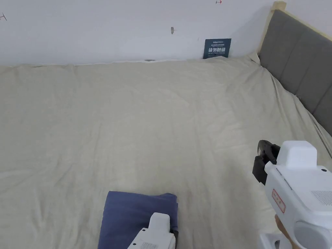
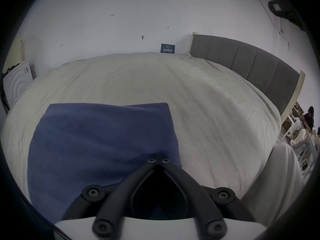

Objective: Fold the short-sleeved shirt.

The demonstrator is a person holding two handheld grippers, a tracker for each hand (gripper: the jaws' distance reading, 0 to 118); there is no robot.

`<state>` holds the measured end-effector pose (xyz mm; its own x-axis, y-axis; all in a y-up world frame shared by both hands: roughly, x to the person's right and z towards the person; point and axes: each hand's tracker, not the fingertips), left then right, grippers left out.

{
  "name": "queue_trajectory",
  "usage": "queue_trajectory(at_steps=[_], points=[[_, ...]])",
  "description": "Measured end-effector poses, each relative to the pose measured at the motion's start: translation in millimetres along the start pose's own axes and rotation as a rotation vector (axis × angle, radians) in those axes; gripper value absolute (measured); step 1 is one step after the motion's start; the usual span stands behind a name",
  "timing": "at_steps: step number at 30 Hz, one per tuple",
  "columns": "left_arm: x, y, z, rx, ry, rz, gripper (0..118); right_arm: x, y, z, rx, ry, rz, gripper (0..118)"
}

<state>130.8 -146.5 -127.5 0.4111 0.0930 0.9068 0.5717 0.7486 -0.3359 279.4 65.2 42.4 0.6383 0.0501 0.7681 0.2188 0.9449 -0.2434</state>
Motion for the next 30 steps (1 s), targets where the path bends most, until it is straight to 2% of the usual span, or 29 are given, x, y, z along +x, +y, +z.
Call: queue_trajectory(at_steps=[2, 5, 8, 18, 22, 30], points=[[-3.6, 10.1, 9.3, -0.003, -0.01, -0.009, 0, -3.5, 2.6, 3.1, 0.006, 0.007, 0.002, 2], [-9.1, 28.1, 35.3, 0.123, 0.003, -0.062, 0, -9.5, 6.8, 8.0, 0.024, 0.02, 0.01, 2], [-21.1, 58.7, 71.1, 0.204, -0.006, -0.047, 0, -17.4, 11.5, 11.4, 0.042, 0.038, 0.008, 2], [-80.2, 133.4, 174.5, 0.502, 0.144, -0.061, 0, -49.6, 24.8, 22.2, 0.131, 0.069, 0.013, 2], [-103.1, 142.2, 200.9, 0.572, 0.228, -0.086, 0, -59.7, 29.0, 27.6, 0.166, 0.073, 0.023, 2], [-154.4, 143.2, 229.9, 0.616, 0.341, 0.001, 0, -71.6, 31.9, 34.8, 0.216, 0.084, 0.049, 2]])
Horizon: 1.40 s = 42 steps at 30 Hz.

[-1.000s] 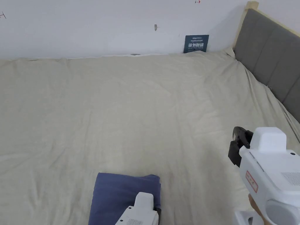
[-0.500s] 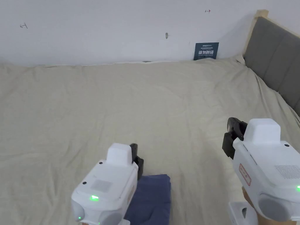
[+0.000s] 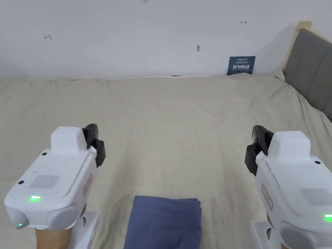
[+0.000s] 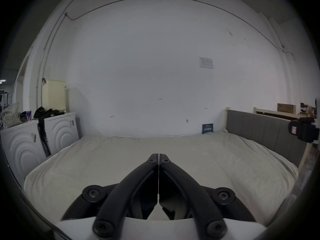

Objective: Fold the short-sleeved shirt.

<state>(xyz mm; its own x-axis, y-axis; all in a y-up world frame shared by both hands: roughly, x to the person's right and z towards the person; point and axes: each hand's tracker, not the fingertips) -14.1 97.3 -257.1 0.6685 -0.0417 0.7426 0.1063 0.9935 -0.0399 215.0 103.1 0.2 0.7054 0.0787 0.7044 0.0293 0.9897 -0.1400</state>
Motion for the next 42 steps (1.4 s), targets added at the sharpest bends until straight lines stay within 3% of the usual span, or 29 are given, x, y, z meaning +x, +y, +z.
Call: queue_trajectory(at_steps=[14, 17, 20, 30, 37, 42], points=[[-26.9, -7.5, 0.5, -0.007, 0.058, 0.05, 0, -14.2, -4.3, -4.9, -0.003, 0.023, 0.007, 2], [-27.9, -8.9, 0.5, -0.015, 0.05, 0.059, 0, -25.3, -17.0, -10.6, -0.03, 0.053, -0.027, 2], [-29.5, -11.3, 2.1, -0.024, 0.04, 0.071, 0, -47.0, -45.4, -21.5, -0.098, 0.102, -0.044, 2], [-34.7, -29.9, 6.6, -0.083, 0.003, 0.059, 0, -122.6, -179.8, -49.7, -0.428, 0.206, 0.03, 2], [-40.0, -54.2, -0.6, -0.184, -0.046, 0.096, 0, -143.8, -240.3, -67.1, -0.614, 0.189, 0.077, 2], [-39.5, -82.1, -9.4, -0.322, -0.109, 0.196, 2, -145.5, -254.3, -71.9, -0.582, 0.184, 0.074, 1]])
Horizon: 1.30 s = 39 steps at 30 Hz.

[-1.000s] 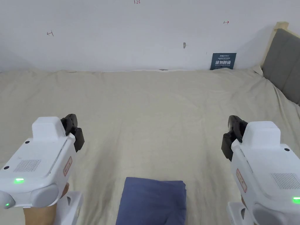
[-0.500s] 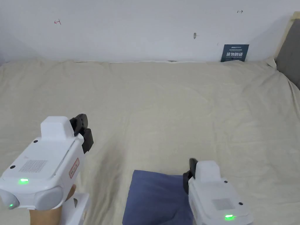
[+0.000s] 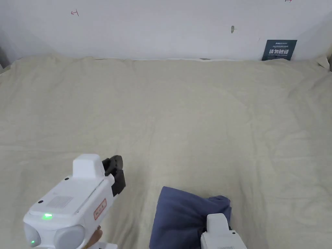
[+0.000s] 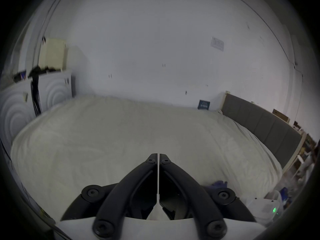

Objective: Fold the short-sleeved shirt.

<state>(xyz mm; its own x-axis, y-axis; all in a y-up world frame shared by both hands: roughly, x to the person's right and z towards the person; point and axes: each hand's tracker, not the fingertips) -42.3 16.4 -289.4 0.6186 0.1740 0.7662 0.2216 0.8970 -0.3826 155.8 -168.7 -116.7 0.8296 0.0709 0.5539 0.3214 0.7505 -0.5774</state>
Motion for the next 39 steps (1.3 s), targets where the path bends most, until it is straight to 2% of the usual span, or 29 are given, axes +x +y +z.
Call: queue_trajectory(at_steps=[5, 6, 7, 8, 9, 10, 15, 16, 18, 19, 22, 23, 29, 32, 39], points=[[-11.9, -33.0, -39.5, -0.282, -0.094, 0.17, 19, 8.9, -0.6, -0.1, -0.006, 0.032, -0.045, 1], [-14.8, -40.1, -50.5, -0.355, -0.117, 0.204, 36, 10.3, -0.5, -0.2, -0.007, 0.041, -0.039, 1], [-16.4, -47.2, -60.4, -0.418, -0.139, 0.244, 65, 11.5, 0.1, -0.4, -0.009, 0.048, -0.037, 1], [-18.4, -54.1, -72.0, -0.5, -0.167, 0.274, 87, 12.9, 0.8, -0.6, -0.012, 0.055, -0.038, 1], [-19.5, -61.0, -82.7, -0.566, -0.193, 0.298, 105, 14.9, 1.5, -0.8, -0.016, 0.063, -0.04, 1], [-20.1, -67.3, -90.5, -0.598, -0.21, 0.318, 115, 15.7, 1.9, -1.0, -0.019, 0.068, -0.041, 1], [-18.0, -88.5, -126.0, -0.722, -0.233, 0.315, 113, 19.1, 0.9, 0.0, -0.02, 0.089, -0.058, 1], [-17.0, -90.8, -131.0, -0.75, -0.243, 0.307, 105, 19.4, 1.0, 0.0, -0.021, 0.092, -0.061, 1], [-13.9, -93.8, -136.1, -0.76, -0.255, 0.296, 78, 20.5, 1.9, 0.5, -0.023, 0.098, -0.065, 1], [-10.6, -94.8, -135.1, -0.762, -0.266, 0.28, 60, 21.1, 2.0, 0.4, -0.026, 0.101, -0.066, 1], [-5.8, -94.9, -135.1, -0.745, -0.31, 0.27, 24, 24.7, 3.1, -0.4, -0.032, 0.115, -0.079, 1], [-4.9, -95.4, -135.9, -0.755, -0.326, 0.289, 20, 24.9, 3.5, -0.1, -0.033, 0.118, -0.08, 1], [-6.7, -84.5, -124.5, -0.693, -0.298, 0.31, 16, 27.1, 24.3, 12.9, -0.042, 0.124, -0.044, 2], [-23.9, -64.8, -116.1, -0.644, -0.269, 0.3, 15, 29.9, 45.7, 28.0, 0.042, 0.107, -0.032, 2], [-139.4, -8.4, -97.2, -0.557, -0.047, 0.206, 15, 29.3, 100.3, 59.3, 0.193, 0.076, -0.009, 2]])
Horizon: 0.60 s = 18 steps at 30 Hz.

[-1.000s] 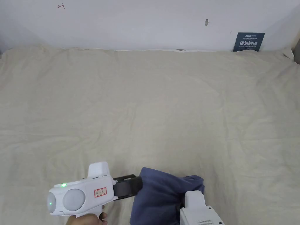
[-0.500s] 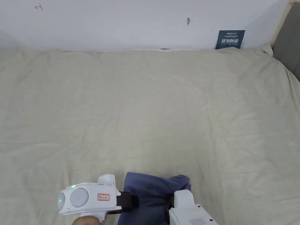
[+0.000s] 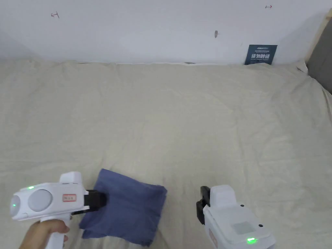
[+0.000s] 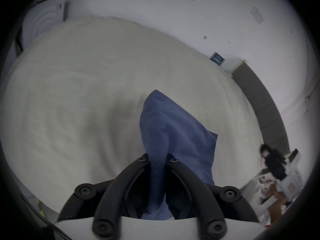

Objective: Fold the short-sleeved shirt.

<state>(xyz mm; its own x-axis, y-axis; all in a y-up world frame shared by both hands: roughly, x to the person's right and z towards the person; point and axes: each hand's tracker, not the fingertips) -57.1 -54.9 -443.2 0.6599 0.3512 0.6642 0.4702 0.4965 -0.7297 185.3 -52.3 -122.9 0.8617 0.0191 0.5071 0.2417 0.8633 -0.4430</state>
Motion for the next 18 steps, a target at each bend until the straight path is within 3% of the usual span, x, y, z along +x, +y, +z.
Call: queue_trajectory(at_steps=[12, 18], points=[[-196.1, 67.1, 86.8, 0.041, 0.511, 0.022, 15, -31.7, 55.8, -18.2, 0.084, -0.023, 0.017, 2], [-229.5, 69.0, 93.0, 0.031, 0.557, 0.075, 20, -40.1, 59.5, -28.8, 0.068, -0.026, 0.029, 2]])
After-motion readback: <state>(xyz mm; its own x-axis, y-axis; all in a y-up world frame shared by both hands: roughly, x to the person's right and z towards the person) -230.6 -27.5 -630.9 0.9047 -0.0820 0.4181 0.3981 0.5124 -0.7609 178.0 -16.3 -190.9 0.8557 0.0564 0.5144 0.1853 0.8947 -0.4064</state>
